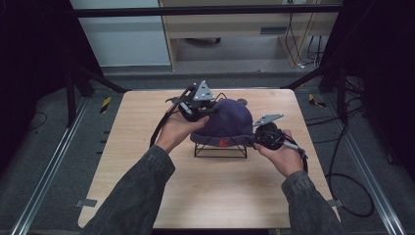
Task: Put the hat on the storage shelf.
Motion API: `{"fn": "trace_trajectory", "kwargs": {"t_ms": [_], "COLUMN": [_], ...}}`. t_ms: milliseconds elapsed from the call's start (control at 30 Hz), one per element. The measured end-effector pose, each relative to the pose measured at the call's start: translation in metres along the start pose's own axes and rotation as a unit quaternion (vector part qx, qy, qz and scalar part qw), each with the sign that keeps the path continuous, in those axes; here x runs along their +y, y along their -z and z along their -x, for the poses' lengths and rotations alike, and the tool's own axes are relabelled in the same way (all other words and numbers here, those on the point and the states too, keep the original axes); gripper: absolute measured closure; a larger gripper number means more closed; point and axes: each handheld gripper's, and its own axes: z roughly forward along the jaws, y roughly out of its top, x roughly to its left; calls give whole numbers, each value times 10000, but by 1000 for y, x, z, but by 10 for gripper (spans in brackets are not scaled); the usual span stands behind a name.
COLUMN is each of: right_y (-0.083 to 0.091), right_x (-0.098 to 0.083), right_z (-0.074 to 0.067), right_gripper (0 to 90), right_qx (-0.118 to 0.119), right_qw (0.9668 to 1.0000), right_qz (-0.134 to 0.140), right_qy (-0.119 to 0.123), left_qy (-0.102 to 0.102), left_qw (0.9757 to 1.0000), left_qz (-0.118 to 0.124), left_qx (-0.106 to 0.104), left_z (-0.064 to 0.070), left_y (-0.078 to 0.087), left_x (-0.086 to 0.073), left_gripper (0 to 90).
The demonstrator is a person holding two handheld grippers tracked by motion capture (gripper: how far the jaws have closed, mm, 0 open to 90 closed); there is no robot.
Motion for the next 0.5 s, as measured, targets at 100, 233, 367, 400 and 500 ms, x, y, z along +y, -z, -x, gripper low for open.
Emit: {"fn": "trace_trajectory", "kwargs": {"t_ms": [100, 233, 367, 400, 500], "right_y": [0, -1, -3, -3, -4], "right_x": [0, 0, 0, 0, -1], "right_z": [0, -1, -2, -2, -2], "right_gripper": [688, 685, 679, 678, 678], "right_qx": [5, 23, 48, 58, 62], "right_qw": [10000, 10000, 10000, 9999, 9999], "right_qz": [-18, -39, -75, -77, -81], "right_qy": [3, 21, 45, 46, 54], "left_qy": [23, 48, 70, 71, 81], "left_qw": [10000, 10000, 10000, 10000, 9999], "left_qz": [-6, -20, -50, -55, -95], "left_qx": [-12, -21, -23, -14, -29], "left_z": [0, 0, -1, -1, -1], "left_y": [-1, -2, -2, -2, -3], "left_x": [-2, -6, -10, -11, -13], "left_gripper": [778, 779, 778, 777, 775]}}
